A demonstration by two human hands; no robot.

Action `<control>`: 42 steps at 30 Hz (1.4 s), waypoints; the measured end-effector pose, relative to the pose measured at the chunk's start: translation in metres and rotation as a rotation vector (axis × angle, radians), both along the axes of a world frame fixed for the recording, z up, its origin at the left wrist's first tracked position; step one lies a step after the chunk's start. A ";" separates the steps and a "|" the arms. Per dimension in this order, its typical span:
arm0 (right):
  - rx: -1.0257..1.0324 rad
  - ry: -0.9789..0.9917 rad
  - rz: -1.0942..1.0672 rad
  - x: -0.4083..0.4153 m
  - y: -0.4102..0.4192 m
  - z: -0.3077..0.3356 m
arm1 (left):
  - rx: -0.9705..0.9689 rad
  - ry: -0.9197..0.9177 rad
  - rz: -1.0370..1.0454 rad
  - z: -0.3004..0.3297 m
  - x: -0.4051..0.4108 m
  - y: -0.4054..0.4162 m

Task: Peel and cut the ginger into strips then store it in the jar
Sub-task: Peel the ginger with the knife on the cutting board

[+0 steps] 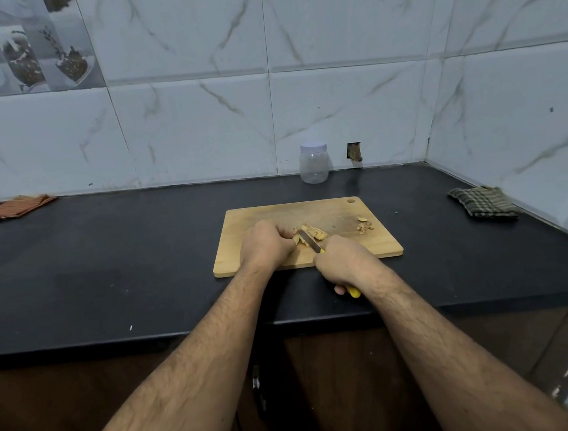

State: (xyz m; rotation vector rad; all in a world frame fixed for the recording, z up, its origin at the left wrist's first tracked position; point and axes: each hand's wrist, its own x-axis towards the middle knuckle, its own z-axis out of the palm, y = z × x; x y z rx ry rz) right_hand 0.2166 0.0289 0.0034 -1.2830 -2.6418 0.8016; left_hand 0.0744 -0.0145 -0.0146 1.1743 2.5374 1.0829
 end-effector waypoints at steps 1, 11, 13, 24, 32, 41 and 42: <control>0.003 0.001 0.002 -0.001 -0.001 0.000 | 0.005 0.012 -0.003 -0.001 0.000 0.000; -0.088 0.034 0.003 -0.001 -0.002 0.000 | -0.016 0.002 -0.082 0.000 -0.003 0.001; -0.107 0.050 -0.001 0.000 -0.001 -0.002 | -0.014 -0.001 -0.081 -0.001 -0.002 0.001; -0.079 0.047 -0.006 -0.001 0.003 -0.006 | -0.007 0.000 -0.063 -0.002 -0.002 0.001; -0.056 0.027 -0.008 0.002 0.005 -0.004 | 0.044 0.048 -0.025 -0.008 0.004 0.002; -0.033 0.009 -0.011 0.001 0.010 -0.003 | 0.081 0.112 -0.002 -0.015 0.005 0.001; -0.029 0.013 -0.011 0.001 0.010 -0.003 | 0.083 0.111 -0.001 -0.015 0.005 0.001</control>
